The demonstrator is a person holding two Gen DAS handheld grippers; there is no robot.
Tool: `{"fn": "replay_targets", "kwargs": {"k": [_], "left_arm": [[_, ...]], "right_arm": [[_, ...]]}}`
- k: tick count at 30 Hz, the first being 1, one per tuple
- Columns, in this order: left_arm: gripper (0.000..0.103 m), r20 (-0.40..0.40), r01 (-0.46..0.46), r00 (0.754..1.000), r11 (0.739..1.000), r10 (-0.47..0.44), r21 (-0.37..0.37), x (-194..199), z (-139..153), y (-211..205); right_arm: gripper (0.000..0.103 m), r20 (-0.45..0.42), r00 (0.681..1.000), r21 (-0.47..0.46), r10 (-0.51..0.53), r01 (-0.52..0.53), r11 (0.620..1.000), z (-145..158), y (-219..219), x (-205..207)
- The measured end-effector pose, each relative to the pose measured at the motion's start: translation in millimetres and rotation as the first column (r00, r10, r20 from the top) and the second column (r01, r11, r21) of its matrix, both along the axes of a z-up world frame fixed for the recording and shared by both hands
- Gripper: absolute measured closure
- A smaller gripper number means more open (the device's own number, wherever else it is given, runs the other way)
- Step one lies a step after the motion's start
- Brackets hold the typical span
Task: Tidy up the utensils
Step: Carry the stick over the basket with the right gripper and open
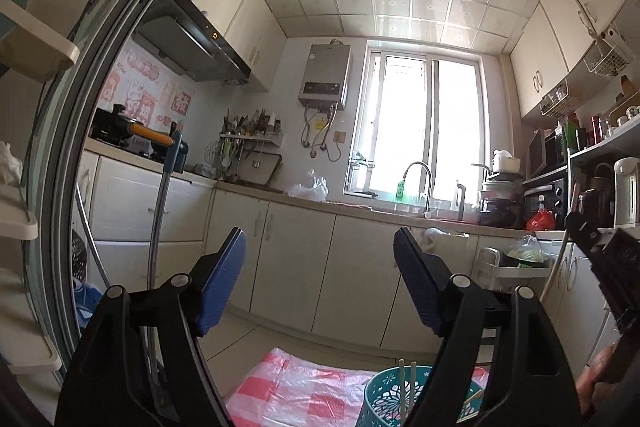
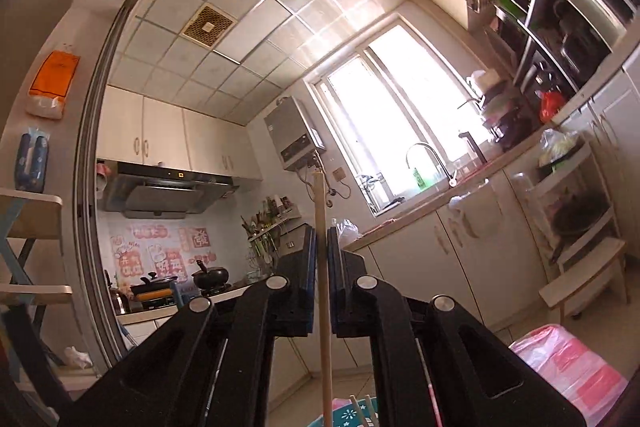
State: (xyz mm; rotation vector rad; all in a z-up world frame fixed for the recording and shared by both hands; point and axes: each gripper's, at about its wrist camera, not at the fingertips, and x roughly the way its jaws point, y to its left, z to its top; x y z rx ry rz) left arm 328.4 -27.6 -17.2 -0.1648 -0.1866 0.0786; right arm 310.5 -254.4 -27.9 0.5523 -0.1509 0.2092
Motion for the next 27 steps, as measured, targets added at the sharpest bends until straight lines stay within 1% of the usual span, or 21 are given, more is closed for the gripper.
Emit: {"fn": "replay_targets", "kwargs": {"k": [3, 6, 11, 17, 24, 25, 27], "left_arm": [[0.03, 0.009, 0.015, 1.0, 1.0, -0.014, -0.007, 0.6, 5.7, 0.2], [0.029, 0.002, 0.025, 1.0, 0.999, -0.025, -0.022, 1.2, 8.2, 2.3], [0.029, -0.02, 0.023, 1.0, 0.999, -0.024, -0.045, 6.9, 5.4, 7.5], [0.027, -0.027, 0.025, 0.999, 0.999, -0.027, -0.047, 4.1, 5.1, 5.8], [0.025, -0.04, 0.033, 0.999, 0.999, -0.035, -0.035, 4.0, 5.0, -0.6], [0.025, -0.041, 0.034, 0.999, 0.999, -0.035, -0.034, 4.3, 5.3, -1.1], [0.024, -0.047, 0.035, 0.998, 0.999, -0.036, -0.032, 5.6, 6.1, -1.8]], "right_arm": [[0.097, -0.026, 1.0, -0.019, -0.008, 0.008, 1.0, -8.1, -1.2, 10.9], [0.097, -0.069, 0.998, -0.05, 0.005, -0.008, 0.999, -11.3, 8.0, 22.6], [0.097, -0.143, 0.989, -0.134, 0.032, -0.051, 0.99, -19.8, 21.4, 27.2], [0.097, -0.157, 0.987, -0.218, 0.038, -0.073, 0.973, -22.8, 30.1, 15.9], [0.097, -0.173, 0.984, -0.236, 0.04, -0.081, 0.968, -23.6, 28.1, 13.4], [0.096, -0.175, 0.984, -0.236, 0.039, -0.081, 0.968, -23.7, 27.9, 13.3], [0.088, -0.183, 0.982, -0.239, 0.037, -0.081, 0.968, -24.1, 27.6, 14.3]]}}
